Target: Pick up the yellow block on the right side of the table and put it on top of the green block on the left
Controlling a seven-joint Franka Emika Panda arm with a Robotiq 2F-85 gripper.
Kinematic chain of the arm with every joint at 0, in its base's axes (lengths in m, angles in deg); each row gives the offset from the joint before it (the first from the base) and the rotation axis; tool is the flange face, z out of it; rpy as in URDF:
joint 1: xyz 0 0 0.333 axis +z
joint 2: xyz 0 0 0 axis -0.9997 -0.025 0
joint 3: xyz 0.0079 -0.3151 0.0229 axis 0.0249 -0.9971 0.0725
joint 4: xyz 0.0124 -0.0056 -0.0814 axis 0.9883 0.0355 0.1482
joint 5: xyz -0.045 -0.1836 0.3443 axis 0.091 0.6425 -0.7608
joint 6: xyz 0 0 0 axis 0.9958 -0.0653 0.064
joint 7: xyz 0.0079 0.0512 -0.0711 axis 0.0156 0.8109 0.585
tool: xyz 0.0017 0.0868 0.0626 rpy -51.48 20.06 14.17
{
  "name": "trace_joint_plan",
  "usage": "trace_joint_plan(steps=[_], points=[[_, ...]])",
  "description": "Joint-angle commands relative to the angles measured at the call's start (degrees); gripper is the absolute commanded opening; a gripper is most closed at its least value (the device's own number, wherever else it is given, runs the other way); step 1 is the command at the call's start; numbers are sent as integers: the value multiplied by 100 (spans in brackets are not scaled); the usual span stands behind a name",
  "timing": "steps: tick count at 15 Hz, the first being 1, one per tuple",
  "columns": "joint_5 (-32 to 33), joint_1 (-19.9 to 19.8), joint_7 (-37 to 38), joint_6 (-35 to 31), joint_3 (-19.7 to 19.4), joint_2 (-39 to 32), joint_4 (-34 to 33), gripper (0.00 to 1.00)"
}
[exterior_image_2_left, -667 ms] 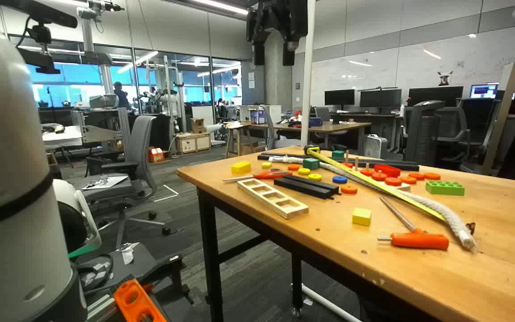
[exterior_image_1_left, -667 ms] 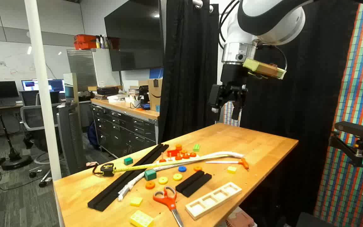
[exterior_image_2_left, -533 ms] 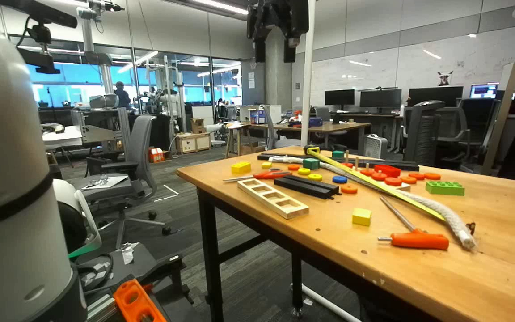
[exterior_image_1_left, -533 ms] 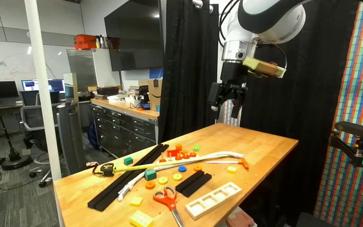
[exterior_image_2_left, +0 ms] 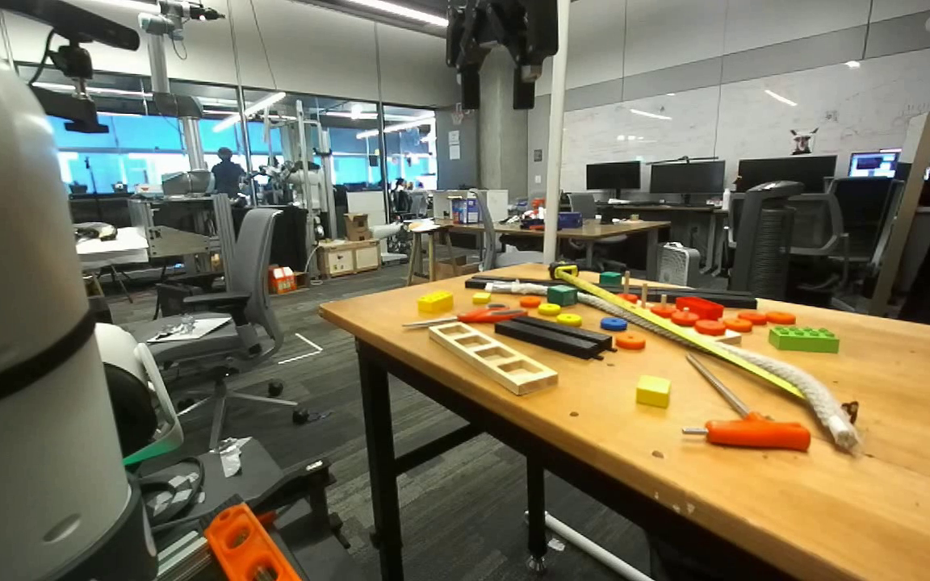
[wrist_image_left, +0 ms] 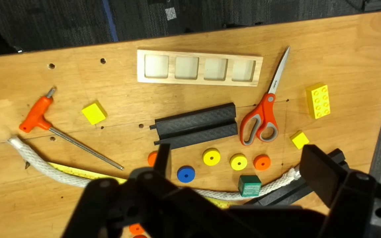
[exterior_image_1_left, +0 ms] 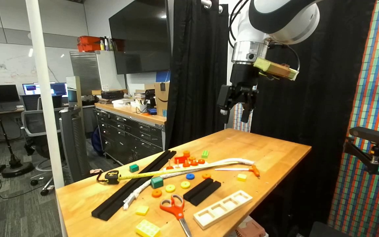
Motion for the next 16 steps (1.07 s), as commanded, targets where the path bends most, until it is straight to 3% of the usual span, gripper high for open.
trace_joint_plan(steps=[1, 9, 16], points=[[39, -80, -180, -108, -5, -62, 52, 100], [736, -186, -1291, -493, -343, -539, 312, 100], [718, -288, -2719, -1062, -983, -1739, 124, 100]])
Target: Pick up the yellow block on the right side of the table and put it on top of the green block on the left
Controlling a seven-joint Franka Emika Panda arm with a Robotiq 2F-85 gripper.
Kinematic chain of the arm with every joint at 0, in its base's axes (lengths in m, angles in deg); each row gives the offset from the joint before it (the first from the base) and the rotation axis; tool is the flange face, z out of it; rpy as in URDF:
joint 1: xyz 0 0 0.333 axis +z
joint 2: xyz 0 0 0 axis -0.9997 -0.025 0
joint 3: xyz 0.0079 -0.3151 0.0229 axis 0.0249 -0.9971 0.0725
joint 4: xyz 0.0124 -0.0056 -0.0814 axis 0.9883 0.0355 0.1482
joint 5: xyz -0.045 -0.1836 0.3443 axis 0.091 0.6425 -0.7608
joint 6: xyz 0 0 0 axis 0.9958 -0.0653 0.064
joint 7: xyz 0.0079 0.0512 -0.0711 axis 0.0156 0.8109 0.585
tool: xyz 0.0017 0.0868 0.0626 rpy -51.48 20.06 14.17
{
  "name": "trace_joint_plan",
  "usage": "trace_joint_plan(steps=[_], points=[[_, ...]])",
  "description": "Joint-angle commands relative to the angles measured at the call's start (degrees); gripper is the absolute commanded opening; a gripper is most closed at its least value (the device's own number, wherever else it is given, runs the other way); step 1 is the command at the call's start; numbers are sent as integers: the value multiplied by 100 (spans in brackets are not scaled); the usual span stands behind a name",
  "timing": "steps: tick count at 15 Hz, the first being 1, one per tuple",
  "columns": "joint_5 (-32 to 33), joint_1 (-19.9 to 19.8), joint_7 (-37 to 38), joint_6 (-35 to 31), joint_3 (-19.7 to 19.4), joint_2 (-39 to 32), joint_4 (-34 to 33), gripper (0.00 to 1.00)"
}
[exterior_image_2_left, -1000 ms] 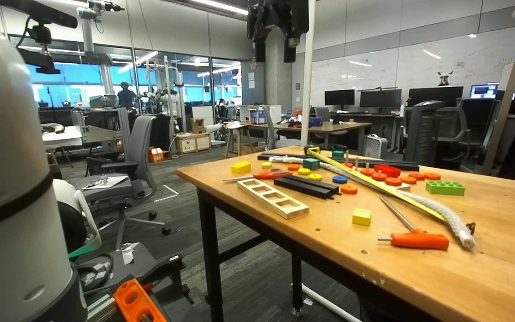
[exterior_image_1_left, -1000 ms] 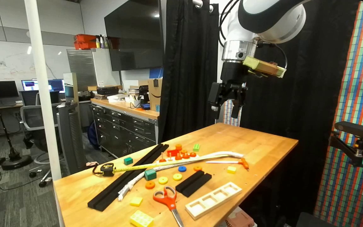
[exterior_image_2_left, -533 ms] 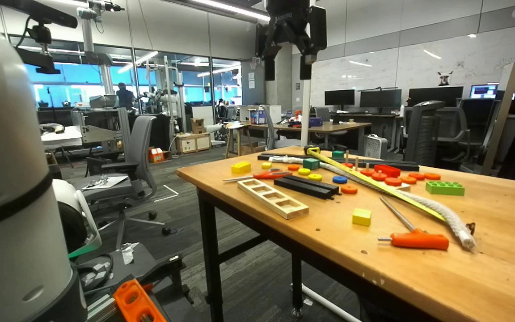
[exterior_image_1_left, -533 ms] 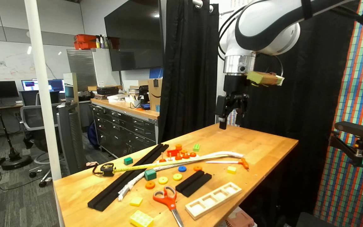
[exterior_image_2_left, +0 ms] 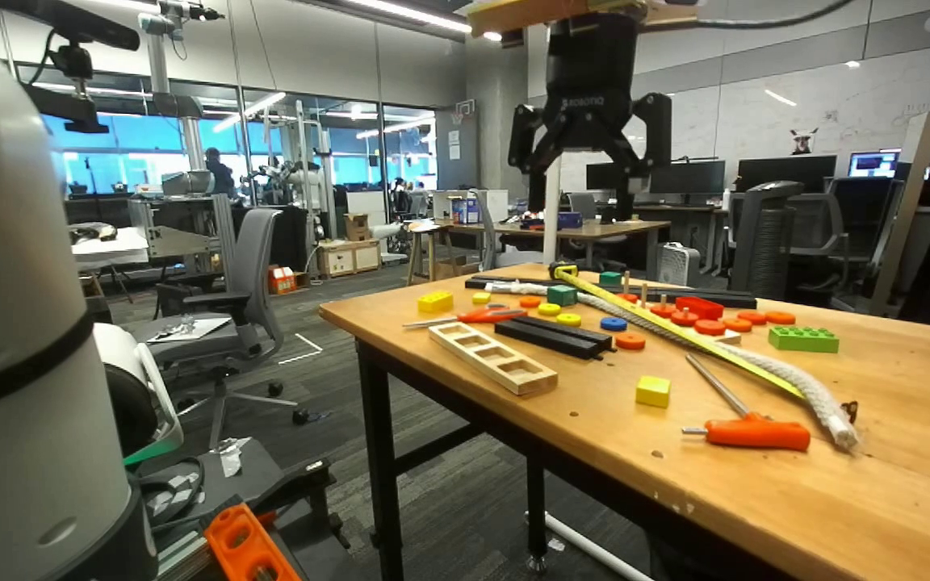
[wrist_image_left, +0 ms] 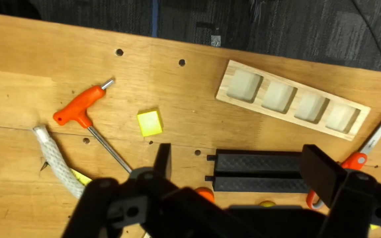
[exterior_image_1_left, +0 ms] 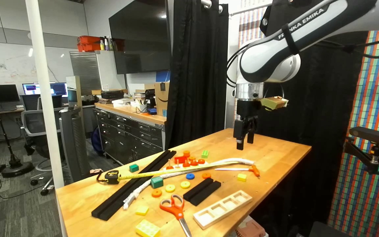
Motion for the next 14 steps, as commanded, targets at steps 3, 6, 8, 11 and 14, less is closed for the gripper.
trace_joint_plan(steps=[3, 6, 8, 11, 14], points=[[-100, -166, -926, -358, -326, -1046, -452, 100], [-172, -274, -1276, -442, -377, -1481, -631, 100], [-233, -346, -1477, -480, -369, -1696, -715, 100], [-403, -448, -1789, -630, -344, -1888, -742, 100], [-555, -556, -2008, -805, -335, -1970, -666, 100]])
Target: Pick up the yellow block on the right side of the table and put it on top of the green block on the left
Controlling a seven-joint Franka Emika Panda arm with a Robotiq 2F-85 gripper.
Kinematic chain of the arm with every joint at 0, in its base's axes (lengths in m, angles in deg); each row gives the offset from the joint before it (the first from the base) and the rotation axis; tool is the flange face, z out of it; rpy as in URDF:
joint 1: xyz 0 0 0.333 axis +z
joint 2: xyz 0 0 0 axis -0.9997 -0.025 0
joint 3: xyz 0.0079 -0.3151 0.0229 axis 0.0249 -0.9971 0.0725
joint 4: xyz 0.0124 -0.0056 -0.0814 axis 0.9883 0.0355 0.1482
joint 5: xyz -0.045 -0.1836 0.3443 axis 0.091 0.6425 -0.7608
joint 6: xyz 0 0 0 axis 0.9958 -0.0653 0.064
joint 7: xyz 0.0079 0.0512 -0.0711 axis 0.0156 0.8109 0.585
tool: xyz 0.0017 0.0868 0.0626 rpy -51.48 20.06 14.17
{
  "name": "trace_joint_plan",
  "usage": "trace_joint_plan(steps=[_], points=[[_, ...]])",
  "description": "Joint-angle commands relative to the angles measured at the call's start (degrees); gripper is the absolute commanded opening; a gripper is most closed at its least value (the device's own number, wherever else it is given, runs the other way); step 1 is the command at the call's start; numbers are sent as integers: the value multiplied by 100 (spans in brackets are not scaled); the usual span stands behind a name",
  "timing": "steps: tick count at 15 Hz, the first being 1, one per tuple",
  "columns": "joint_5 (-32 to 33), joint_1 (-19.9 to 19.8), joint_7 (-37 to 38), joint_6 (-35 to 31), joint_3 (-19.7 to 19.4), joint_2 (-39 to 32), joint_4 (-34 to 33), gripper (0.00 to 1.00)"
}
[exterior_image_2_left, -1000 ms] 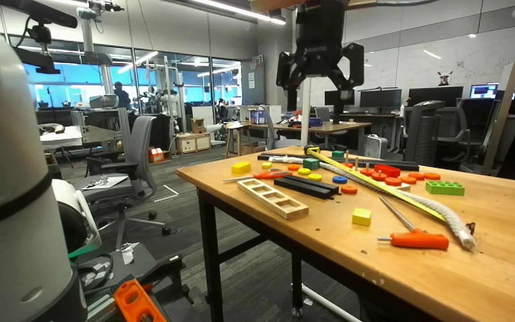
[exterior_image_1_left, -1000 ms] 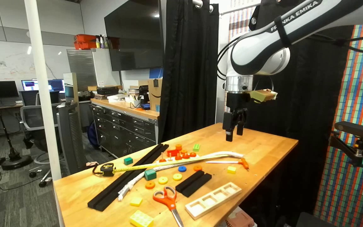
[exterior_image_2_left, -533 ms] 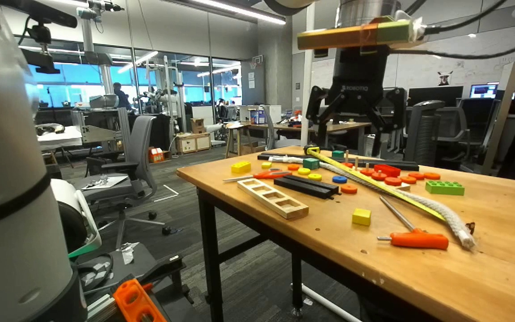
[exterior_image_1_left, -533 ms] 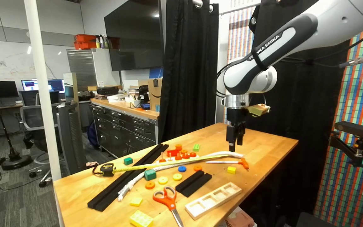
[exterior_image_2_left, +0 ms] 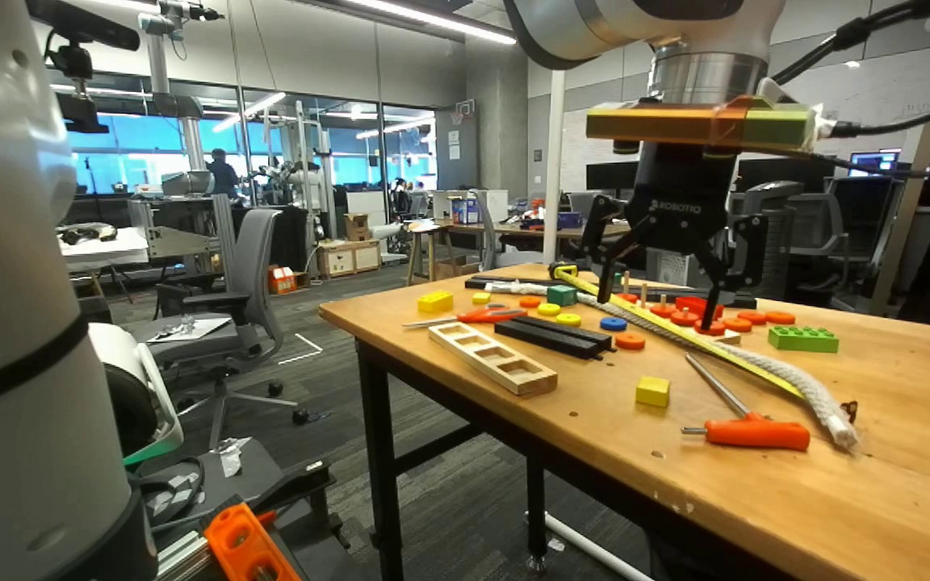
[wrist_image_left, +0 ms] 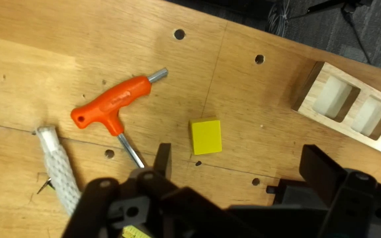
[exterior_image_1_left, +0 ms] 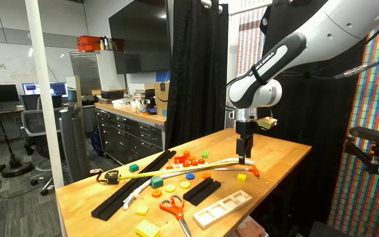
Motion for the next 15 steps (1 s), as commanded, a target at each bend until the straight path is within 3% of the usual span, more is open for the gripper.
trace_joint_plan(steps=[1, 15], points=[[-218, -178, -326, -210, 44, -114, -38, 100], [-233, -277, -409, -1633, 174, -394, 630, 100]])
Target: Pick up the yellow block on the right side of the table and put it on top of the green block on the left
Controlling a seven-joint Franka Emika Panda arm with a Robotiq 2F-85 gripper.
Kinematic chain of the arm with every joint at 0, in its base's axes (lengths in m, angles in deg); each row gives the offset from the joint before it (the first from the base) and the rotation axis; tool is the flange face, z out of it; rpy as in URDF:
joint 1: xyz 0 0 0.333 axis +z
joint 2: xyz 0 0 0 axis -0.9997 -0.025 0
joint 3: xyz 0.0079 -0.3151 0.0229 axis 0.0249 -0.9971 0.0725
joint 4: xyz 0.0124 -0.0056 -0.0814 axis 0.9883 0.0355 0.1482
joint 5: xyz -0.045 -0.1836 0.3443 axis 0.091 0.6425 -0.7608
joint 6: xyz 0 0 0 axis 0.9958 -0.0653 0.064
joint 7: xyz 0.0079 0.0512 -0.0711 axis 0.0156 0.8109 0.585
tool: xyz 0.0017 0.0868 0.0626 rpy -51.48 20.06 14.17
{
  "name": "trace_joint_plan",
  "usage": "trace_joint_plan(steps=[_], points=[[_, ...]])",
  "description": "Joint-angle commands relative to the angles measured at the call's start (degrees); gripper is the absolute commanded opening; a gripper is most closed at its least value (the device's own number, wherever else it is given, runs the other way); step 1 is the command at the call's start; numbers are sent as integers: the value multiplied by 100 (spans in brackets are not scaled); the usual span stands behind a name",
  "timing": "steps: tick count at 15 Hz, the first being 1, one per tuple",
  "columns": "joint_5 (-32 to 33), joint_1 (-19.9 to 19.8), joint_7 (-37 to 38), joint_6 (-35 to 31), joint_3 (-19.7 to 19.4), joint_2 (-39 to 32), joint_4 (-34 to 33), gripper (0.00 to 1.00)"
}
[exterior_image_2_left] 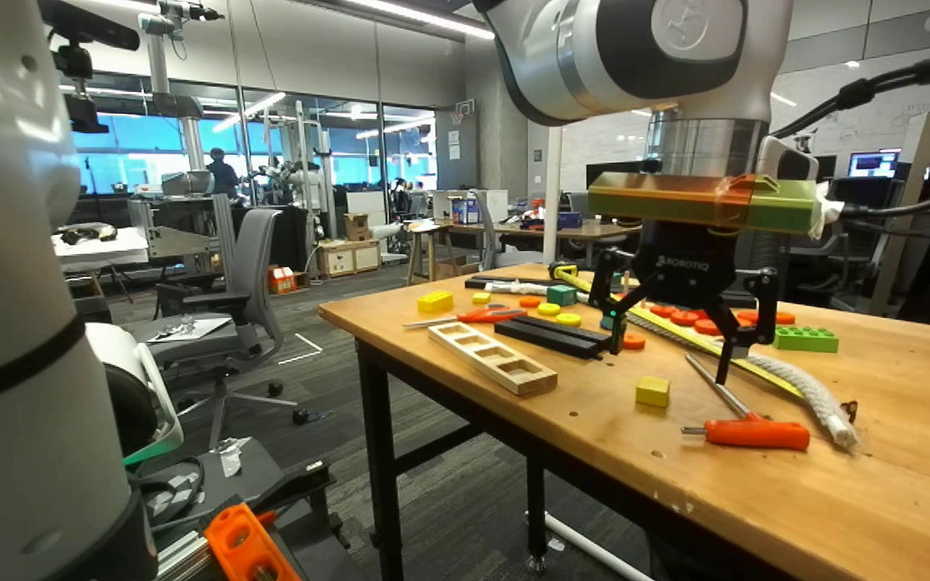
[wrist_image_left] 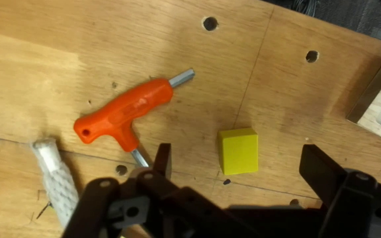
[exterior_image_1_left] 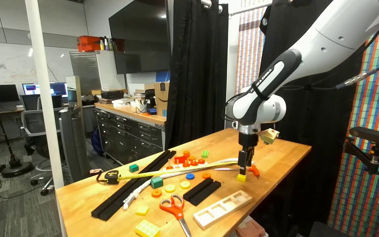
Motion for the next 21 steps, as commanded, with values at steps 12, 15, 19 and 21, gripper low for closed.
trace_joint_plan(steps=[12, 15, 19, 21], points=[[-112, -94, -180, -460, 293, -336, 107, 75], [-107, -100, -212, -509, 310, -342, 122, 58], [-73, -109, -175, -591, 312, -340, 124, 27], [172, -90, 130, -635, 305, -292, 133, 16]])
